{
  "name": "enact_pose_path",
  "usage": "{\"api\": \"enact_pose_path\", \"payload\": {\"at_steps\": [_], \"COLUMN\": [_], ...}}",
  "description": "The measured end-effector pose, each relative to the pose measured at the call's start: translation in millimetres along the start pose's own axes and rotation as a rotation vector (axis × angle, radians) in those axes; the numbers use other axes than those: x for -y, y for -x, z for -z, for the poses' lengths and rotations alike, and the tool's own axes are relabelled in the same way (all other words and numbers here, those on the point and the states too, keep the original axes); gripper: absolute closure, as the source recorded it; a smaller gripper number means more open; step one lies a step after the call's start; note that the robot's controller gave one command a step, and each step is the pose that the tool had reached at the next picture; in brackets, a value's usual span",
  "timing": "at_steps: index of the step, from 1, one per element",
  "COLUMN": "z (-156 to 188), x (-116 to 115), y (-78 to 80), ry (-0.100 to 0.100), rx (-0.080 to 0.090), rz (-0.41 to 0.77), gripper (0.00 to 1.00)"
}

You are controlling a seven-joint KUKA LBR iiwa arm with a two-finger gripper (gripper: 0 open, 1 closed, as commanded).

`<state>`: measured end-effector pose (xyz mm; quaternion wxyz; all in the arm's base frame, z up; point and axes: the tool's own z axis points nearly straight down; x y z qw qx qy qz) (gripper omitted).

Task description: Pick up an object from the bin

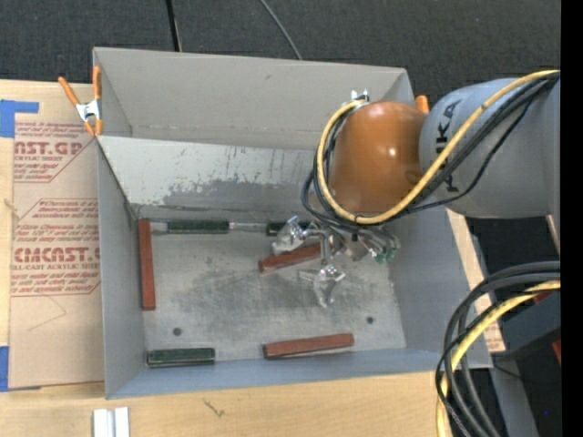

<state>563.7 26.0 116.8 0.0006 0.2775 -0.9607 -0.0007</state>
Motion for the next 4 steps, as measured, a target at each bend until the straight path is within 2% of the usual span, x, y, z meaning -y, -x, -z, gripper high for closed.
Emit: {"api": "enact_pose_path", "payload": {"at_steps": [1, 2, 3, 4], "z": [-11, -39, -39, 146], "x": [8, 9, 9, 31], "y": [25.3, 20.6, 20.6, -2.7], "ry": [-0.008, -0.004, -0.004, -0.008], "rx": [0.012, 0.017, 0.017, 0.01], "rz": [0.068, 0.121, 0.121, 0.194], "gripper": [0.0, 1.0, 1.0, 1.0]}}
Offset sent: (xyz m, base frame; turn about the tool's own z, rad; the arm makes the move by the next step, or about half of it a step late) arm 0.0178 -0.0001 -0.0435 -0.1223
